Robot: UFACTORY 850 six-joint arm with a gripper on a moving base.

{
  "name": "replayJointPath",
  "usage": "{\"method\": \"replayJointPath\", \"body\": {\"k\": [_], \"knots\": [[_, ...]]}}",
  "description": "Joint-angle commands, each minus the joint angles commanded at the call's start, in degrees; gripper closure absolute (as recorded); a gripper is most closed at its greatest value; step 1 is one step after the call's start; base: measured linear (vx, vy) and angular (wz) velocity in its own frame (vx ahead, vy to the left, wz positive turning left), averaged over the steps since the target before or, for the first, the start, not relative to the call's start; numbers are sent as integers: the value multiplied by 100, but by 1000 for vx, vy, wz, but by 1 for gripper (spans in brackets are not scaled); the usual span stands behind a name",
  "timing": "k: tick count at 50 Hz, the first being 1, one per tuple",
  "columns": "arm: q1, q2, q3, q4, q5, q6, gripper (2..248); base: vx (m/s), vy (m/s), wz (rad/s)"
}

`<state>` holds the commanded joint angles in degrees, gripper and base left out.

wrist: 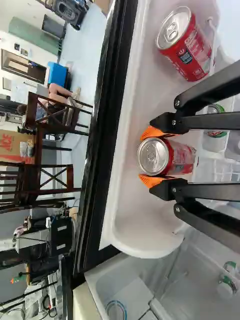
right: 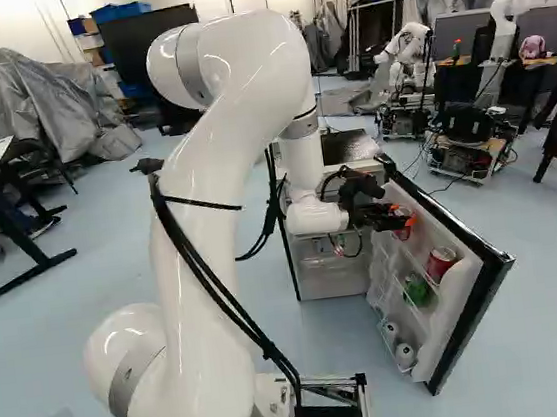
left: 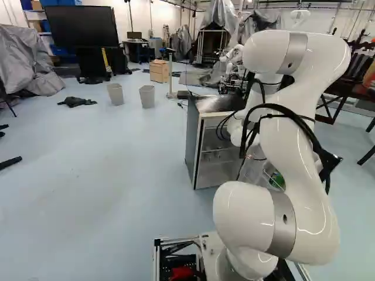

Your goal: Grab a drink from the fridge

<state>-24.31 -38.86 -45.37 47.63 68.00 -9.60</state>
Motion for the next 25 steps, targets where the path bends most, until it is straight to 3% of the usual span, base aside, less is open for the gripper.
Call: {"method": "replayJointPath", "body": {"k": [25], "knots": [[129, 106, 172, 0, 317, 0, 153, 0, 0, 0]]}}
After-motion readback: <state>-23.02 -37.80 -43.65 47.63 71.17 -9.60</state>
